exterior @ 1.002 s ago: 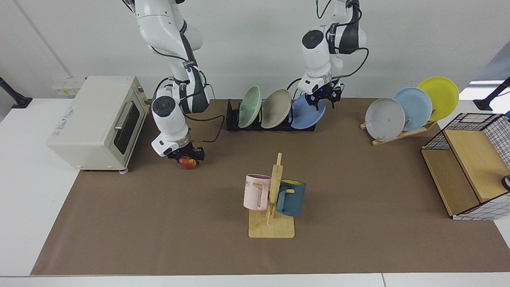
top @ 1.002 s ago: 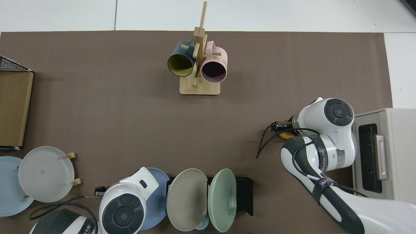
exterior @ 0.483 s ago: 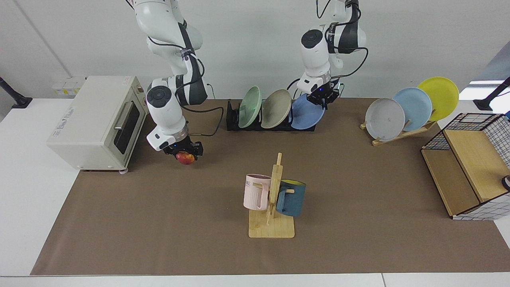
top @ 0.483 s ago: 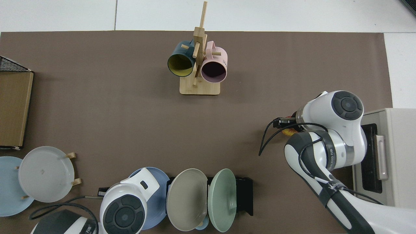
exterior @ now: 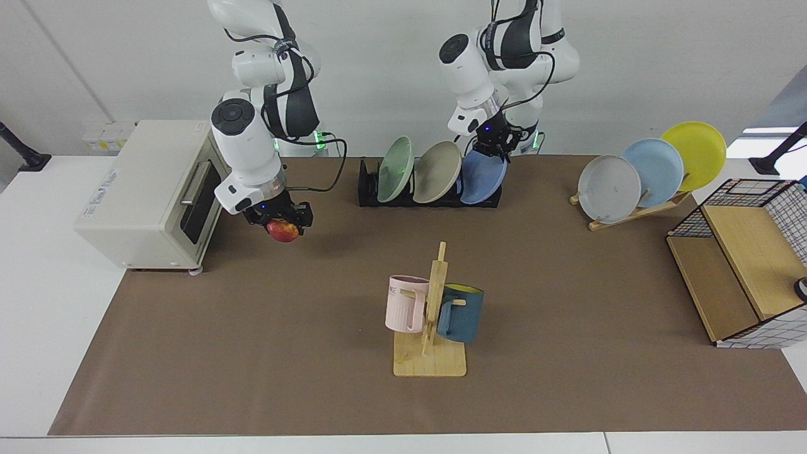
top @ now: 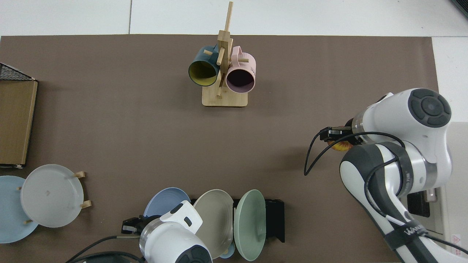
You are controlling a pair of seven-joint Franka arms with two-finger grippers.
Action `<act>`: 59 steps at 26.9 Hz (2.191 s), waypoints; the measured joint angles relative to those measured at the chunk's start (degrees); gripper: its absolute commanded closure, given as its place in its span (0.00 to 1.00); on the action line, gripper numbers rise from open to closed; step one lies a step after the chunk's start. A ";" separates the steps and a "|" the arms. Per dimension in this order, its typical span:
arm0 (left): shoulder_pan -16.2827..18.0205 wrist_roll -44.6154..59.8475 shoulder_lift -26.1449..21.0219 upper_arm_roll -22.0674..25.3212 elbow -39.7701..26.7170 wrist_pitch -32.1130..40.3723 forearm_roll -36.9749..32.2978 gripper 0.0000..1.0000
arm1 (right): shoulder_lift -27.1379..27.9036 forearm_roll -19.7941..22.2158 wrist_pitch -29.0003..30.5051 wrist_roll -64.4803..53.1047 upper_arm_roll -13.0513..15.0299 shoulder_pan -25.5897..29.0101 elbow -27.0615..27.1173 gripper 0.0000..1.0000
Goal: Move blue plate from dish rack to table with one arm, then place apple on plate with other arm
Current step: 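Grasp the blue plate in the rack with the left gripper, then lift the blue plate out of the rack with the left gripper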
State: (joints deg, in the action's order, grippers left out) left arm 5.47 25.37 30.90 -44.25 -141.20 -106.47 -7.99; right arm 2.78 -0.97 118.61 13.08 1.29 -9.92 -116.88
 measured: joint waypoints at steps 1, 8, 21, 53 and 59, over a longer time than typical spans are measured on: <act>0.00 0.24 0.00 -0.26 0.62 0.89 -0.53 1.00 | 0.00 0.00 0.00 -0.01 0.00 0.09 0.04 0.84; 0.00 1.99 -0.01 -1.14 3.64 5.72 -5.57 1.00 | 0.01 0.01 0.00 -0.04 0.00 0.43 0.04 0.80; 1.99 0.45 -1.22 2.27 12.26 9.11 -10.43 1.00 | 0.01 0.01 0.00 -0.05 0.00 0.55 0.04 0.79; 1.15 1.51 -29.23 13.14 21.41 -16.16 17.18 1.00 | 0.02 0.05 0.00 -0.44 0.01 0.59 0.05 0.78; -1.32 1.52 -35.56 12.98 19.69 -23.46 17.67 1.00 | 0.02 0.05 0.00 -0.47 0.01 0.59 0.05 0.78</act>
State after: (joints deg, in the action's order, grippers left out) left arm 4.15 26.89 -4.67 -31.28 -121.52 -129.93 9.68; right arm 2.80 -0.92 118.61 12.61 1.30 -9.33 -116.84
